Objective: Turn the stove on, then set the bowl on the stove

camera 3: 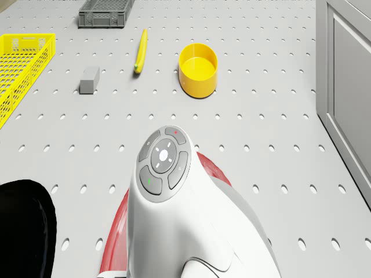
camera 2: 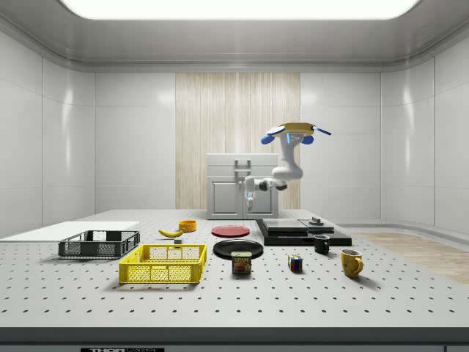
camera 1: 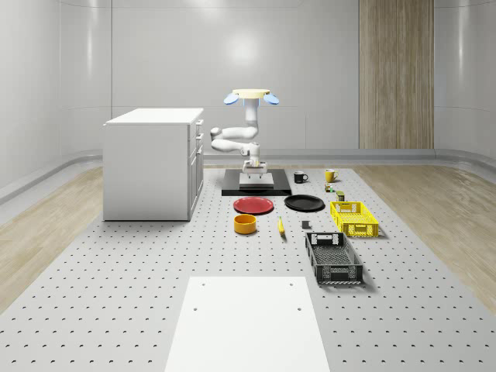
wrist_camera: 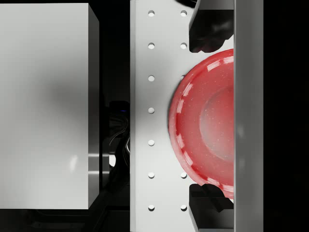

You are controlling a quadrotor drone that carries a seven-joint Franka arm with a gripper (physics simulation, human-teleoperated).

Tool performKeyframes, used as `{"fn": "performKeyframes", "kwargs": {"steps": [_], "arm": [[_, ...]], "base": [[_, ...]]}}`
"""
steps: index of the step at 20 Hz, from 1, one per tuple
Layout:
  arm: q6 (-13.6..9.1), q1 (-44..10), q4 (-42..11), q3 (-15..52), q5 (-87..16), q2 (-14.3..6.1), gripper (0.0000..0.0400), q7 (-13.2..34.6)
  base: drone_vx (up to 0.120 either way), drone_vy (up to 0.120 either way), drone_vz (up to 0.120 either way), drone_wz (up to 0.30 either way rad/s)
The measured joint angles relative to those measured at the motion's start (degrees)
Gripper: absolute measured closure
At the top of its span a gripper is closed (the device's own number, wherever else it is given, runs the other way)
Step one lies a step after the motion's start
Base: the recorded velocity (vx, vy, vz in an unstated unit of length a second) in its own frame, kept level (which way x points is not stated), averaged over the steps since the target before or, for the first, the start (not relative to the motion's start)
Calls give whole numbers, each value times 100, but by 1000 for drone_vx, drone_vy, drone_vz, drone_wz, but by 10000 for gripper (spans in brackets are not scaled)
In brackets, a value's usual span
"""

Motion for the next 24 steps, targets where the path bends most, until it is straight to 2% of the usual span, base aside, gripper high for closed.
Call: {"fn": "performKeyframes", "kwargs": {"steps": [12,18,24], "arm": [[17,-7,1,2,8,-18,0,6],[25,-11,2,4,12,-26,0,8],[32,-14,2,5,15,-34,0,11]], "base": [[120,0,0,0],[120,0,-113,0],[120,0,0,0]]}}
